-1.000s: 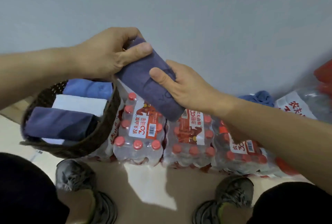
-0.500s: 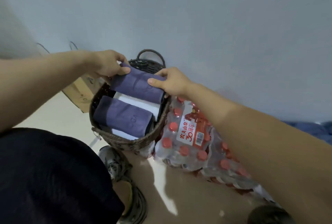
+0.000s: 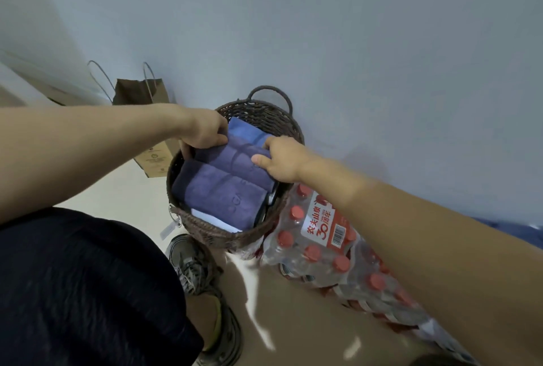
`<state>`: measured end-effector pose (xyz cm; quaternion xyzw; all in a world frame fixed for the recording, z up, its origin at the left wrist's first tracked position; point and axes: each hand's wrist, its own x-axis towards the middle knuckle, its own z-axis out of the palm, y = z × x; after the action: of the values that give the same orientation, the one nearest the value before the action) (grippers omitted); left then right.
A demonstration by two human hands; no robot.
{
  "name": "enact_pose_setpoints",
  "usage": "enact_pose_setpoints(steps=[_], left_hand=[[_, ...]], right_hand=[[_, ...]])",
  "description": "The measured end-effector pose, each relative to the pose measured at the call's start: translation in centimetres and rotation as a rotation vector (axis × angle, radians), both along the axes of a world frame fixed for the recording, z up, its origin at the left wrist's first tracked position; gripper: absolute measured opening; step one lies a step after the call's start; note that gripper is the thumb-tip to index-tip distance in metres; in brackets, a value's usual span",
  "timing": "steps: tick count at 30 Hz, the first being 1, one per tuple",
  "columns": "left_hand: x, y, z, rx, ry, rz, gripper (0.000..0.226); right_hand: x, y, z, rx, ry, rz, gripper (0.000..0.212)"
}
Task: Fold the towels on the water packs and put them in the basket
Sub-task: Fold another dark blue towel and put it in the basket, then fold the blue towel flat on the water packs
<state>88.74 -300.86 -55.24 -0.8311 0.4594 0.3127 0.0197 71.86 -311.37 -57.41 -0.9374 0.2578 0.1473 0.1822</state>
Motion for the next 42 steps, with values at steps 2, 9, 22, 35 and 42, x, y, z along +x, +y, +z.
enact_pose_setpoints(steps=[2, 9, 22, 35, 42], left_hand=[[-0.1, 0.1, -0.3, -0.027, -0.115, -0.096, 0.017], [-0.4, 0.5, 0.6, -0.372, -0.180, -0.305, 0.031], [-0.5, 1.9, -1.1, -0.067, -0.148, -0.500, 0.080], [-8.9, -4.0, 4.8, -0.238, -0.177, -0.603, 0.024], [-27.1, -13.9, 4.6, -0.309, -0.019, -0.797, 0.023]], right_hand=[[-0.6, 0.9, 0.1, -0.181, -0.186, 0.013, 0.041], [-2.6, 4.6, -1.0, 0.133, -0.349, 0.117, 0.054], [-2.4, 6.1, -0.8, 0.102, -0.120, -0.040, 0.101], [-18.8, -4.8, 7.6, 0.131, -0.010, -0.043, 0.041], [-36.0, -12.1, 7.3, -0.033, 0.284, -0.375, 0.038]])
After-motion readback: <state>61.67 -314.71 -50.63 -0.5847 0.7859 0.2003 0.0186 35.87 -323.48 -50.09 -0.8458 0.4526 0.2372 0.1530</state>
